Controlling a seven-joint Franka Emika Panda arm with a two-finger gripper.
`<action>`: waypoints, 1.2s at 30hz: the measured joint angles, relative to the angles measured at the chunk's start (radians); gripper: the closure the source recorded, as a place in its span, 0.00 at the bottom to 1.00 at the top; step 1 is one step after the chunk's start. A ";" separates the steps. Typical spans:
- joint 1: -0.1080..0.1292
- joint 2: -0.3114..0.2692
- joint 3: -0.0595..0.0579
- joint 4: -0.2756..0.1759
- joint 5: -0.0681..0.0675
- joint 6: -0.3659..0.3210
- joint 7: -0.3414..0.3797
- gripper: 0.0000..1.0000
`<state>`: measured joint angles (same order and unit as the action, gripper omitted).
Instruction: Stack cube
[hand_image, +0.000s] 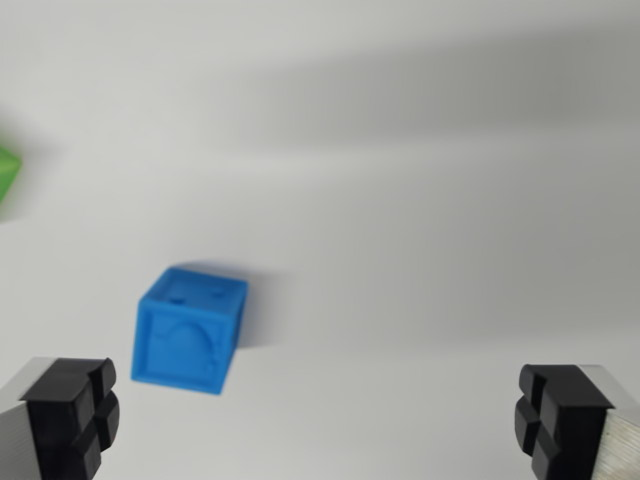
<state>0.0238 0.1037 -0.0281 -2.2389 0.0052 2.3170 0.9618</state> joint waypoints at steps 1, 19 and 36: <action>0.003 0.000 0.001 -0.008 0.000 0.009 0.006 0.00; 0.056 0.028 0.020 -0.139 0.000 0.178 0.127 0.00; 0.126 0.102 0.031 -0.235 -0.001 0.355 0.260 0.00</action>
<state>0.1500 0.2058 0.0032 -2.4741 0.0039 2.6719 1.2217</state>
